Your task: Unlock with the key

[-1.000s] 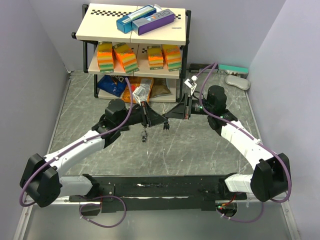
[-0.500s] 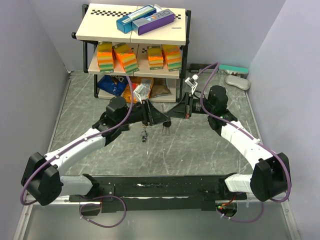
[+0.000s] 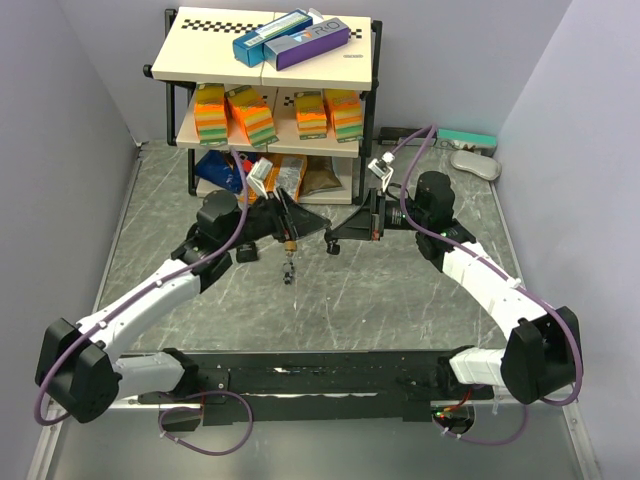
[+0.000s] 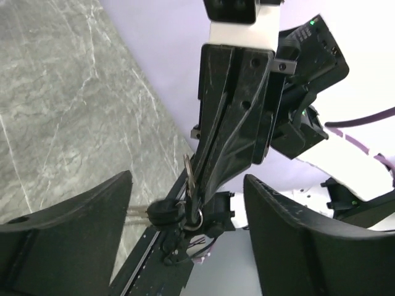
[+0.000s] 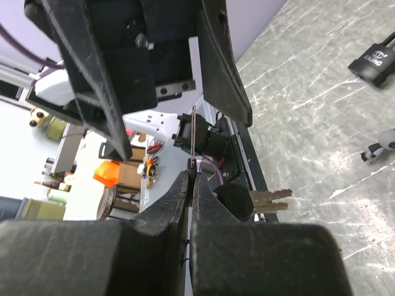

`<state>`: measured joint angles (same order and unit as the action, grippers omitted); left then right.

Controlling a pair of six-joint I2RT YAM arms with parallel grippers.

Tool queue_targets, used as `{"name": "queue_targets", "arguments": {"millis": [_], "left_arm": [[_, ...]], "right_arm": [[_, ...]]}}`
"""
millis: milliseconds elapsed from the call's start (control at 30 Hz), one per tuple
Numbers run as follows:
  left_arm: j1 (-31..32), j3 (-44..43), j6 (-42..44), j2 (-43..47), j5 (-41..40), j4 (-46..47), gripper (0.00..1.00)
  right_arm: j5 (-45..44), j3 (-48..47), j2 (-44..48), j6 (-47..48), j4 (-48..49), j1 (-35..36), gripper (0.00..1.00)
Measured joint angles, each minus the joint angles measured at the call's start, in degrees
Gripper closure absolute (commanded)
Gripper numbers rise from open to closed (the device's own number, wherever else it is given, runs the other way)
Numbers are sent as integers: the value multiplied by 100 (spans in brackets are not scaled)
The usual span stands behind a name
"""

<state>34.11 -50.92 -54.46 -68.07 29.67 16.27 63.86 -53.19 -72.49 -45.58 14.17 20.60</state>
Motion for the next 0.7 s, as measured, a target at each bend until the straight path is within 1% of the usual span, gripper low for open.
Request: {"name": "queue_targets", "arguments": {"millis": [167,267,300,367,433,467,500,567,600,667,700], "left_arm": [[-28,0,-184,-105,52,164,34],[-28,0,-240,-199,94,199,41],[-28,0,-245,-227,105,199,46],[-28,-15,-251,-291,125,190,48],[-28,-57,-286,-382,195,197,54],[-28,-74,-326,-417,238,221,58],[-28,-90,-350,-442,264,249,70],[-28,-107,-391,-457,350,297,87],[-26,-125,-417,-457,374,323,99],[-13,-177,-446,-463,407,321,99],[-13,-208,-459,-485,422,289,99]], "right_arm": [[146,0,13,-2,2,0,100],[240,-2,15,-11,2,0,100],[260,-4,15,-17,2,0,100],[319,-4,15,-26,4,0,100],[363,-4,13,-48,22,4,100],[369,-4,13,-59,20,4,100],[374,-4,2,-66,17,4,100],[374,-4,-15,-50,-2,4,100],[378,-4,-35,-55,-37,4,100],[389,-4,-79,-42,-48,4,100],[393,-4,-101,-26,-39,4,98]]}}
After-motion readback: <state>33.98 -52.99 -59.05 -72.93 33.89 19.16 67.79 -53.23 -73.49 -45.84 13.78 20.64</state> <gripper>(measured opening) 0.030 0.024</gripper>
